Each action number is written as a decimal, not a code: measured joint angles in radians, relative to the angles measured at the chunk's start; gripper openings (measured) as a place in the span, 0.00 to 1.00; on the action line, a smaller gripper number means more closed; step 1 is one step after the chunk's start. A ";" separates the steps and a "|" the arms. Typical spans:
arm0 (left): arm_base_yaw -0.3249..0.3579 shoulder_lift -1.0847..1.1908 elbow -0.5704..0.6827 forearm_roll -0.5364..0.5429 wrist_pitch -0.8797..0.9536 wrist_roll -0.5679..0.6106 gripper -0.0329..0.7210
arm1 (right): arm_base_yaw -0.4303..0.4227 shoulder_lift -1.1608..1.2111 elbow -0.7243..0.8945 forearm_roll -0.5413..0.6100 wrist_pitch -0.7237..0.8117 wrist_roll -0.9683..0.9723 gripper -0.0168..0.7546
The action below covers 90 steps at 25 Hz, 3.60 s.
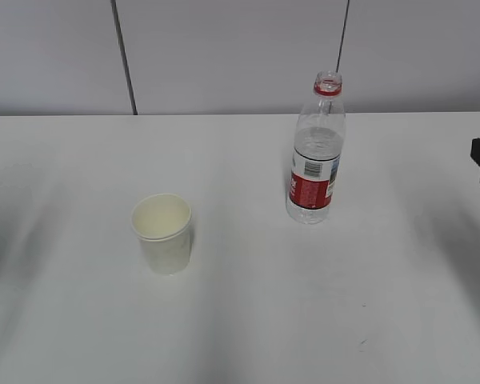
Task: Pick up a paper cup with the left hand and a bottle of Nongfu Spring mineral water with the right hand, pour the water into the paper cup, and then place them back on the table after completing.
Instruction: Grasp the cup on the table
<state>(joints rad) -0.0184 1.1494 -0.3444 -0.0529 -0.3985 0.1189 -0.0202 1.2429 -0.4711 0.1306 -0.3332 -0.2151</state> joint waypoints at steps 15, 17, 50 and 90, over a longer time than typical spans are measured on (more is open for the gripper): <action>-0.187 0.193 0.000 0.008 -0.042 0.000 0.82 | 0.000 0.046 0.000 -0.187 -0.024 0.115 0.78; -0.226 0.231 0.000 0.010 -0.050 0.000 0.82 | 0.000 0.046 0.000 -0.190 -0.024 0.120 0.78; -0.309 0.514 0.123 0.113 -0.500 0.000 0.73 | 0.000 0.077 0.000 -0.261 -0.035 0.157 0.78; -0.310 0.809 0.046 0.461 -0.745 -0.107 0.84 | 0.000 0.077 0.000 -0.263 -0.036 0.161 0.78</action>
<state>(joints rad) -0.3281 1.9580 -0.2980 0.4085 -1.1439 0.0122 -0.0202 1.3204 -0.4711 -0.1321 -0.3697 -0.0538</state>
